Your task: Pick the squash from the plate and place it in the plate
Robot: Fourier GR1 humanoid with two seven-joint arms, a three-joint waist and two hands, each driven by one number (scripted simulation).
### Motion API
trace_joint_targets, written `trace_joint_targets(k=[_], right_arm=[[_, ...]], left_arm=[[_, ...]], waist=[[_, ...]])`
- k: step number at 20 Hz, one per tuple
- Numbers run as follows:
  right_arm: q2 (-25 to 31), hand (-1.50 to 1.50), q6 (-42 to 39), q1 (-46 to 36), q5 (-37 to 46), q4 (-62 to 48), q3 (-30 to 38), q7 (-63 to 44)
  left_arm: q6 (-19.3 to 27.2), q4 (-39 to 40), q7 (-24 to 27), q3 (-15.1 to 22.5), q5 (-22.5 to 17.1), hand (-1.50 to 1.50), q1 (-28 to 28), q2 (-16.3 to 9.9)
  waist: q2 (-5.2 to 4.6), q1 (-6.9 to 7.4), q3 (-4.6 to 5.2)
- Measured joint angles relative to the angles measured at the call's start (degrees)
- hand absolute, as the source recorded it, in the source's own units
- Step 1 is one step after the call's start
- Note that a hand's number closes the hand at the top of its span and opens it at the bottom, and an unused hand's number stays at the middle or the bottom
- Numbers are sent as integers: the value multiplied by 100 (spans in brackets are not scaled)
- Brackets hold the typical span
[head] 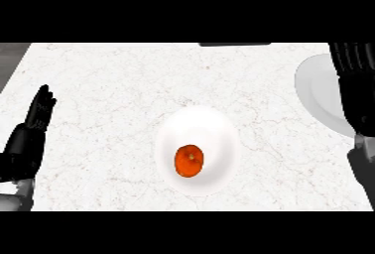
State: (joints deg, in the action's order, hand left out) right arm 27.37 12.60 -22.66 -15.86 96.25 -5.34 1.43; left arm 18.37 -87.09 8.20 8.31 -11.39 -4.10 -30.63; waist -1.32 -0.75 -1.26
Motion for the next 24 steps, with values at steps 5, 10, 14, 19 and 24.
trace_joint_targets(k=[5, 10, 14, 19, 24], right_arm=[[-702, 150, -1014, -122, -800, -459, -651, 125], [-807, -150, -1528, -117, -332, -1037, -1206, 802], [-1315, -150, -2249, 255, -630, -2085, -1367, 1800], [-1253, -150, -3263, 39, -3, -3443, -1724, 3123], [-1247, -150, -3489, -555, 870, -4665, -1941, 3989]], left_arm=[[-214, 95, -363, 179, -139, 0, -219, 139], [-406, 230, -789, 383, -397, 0, -291, 381], [-467, 380, -1106, 453, -531, 0, -433, 534], [-530, 600, -1325, 411, -579, 0, -635, 589], [-583, 717, -1446, 332, -547, 0, -711, 627]], waist=[[-48, 309, 66], [-87, 408, 104], [-77, 372, 92], [-4, 318, 103], [57, 254, 112]])
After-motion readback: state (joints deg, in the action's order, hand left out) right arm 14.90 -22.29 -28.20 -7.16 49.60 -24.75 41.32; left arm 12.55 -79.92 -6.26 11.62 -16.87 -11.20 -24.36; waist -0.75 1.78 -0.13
